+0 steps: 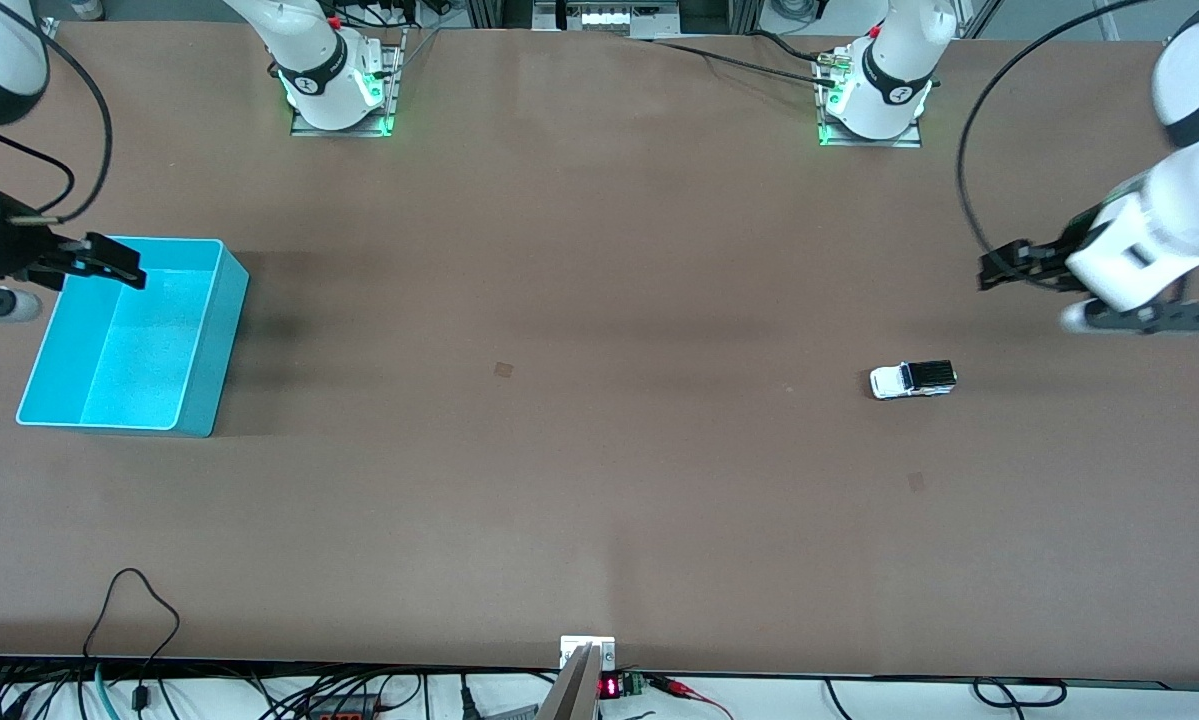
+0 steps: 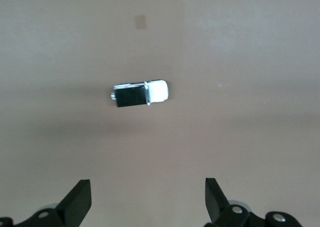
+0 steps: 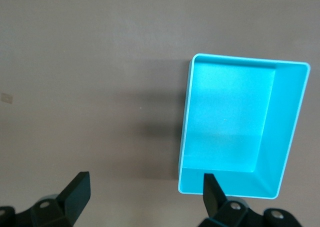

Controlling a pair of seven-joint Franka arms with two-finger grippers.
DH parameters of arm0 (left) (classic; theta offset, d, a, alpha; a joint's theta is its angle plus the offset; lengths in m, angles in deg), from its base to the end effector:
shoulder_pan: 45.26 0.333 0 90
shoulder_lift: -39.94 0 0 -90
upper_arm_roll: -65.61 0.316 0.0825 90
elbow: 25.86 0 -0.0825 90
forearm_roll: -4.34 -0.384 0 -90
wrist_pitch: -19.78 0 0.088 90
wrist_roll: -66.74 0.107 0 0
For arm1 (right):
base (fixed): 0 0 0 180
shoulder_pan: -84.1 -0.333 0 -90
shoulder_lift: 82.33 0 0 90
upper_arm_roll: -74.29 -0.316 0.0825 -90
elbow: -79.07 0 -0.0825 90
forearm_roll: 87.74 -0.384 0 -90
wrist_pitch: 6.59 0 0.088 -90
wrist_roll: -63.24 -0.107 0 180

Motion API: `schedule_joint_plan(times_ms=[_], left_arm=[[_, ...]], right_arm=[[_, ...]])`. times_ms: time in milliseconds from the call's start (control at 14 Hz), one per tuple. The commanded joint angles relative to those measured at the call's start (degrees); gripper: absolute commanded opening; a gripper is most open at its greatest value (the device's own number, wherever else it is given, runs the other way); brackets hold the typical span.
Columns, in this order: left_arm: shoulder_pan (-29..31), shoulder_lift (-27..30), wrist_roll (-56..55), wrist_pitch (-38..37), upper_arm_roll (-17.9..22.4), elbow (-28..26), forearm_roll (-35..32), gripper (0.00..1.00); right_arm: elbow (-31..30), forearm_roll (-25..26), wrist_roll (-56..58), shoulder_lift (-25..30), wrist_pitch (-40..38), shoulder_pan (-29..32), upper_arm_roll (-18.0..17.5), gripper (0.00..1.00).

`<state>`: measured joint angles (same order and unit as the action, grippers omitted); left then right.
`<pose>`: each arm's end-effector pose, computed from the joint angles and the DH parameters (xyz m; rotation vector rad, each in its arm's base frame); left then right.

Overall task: Wind and store white jeep toy
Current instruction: 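Move the left gripper over the white toy jeep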

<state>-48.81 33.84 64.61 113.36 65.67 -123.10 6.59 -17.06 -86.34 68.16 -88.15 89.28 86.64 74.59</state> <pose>0.5756 -0.0391 0.5098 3.0996 -0.0278 -0.2673 0.5822 -0.0311 0.5245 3.1190 0.0625 -0.1679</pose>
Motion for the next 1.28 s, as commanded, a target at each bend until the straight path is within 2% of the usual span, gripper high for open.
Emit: schedule_joint_plan(times_ms=[0,214,427,783,997,1211], left_arm=[[-1.0,-4.1,5.5,-0.2,0.4,1.1,-0.1,1.00],[0.6,-7.3,19.8,0.1,0.4,-0.1,0.0,1.00],[2.8,-10.4,28.8,1.6,0.4,-0.8,-0.4,1.00],[4.3,-16.7,52.9,10.6,0.4,-2.6,-0.9,1.00],[5.0,-19.6,67.6,19.3,0.5,-3.0,-1.0,1.00],[6.2,-19.7,75.0,25.2,0.4,-7.7,-1.0,1.00]], right_arm=[[0.7,0.7,0.0,-2.8,-4.3,-0.5,0.0,1.00],[0.1,0.6,-0.8,-3.2,-8.9,-0.3,0.0,1.00],[-0.5,0.6,-1.1,-3.6,-9.7,-0.3,0.0,1.00],[-1.8,0.7,-1.1,-3.5,-10.3,-0.6,0.0,1.00],[-2.0,0.6,-1.1,-3.4,-10.3,-0.7,0.0,1.00],[-2.0,0.7,-1.1,-3.4,-10.7,-0.8,0.0,1.00]])
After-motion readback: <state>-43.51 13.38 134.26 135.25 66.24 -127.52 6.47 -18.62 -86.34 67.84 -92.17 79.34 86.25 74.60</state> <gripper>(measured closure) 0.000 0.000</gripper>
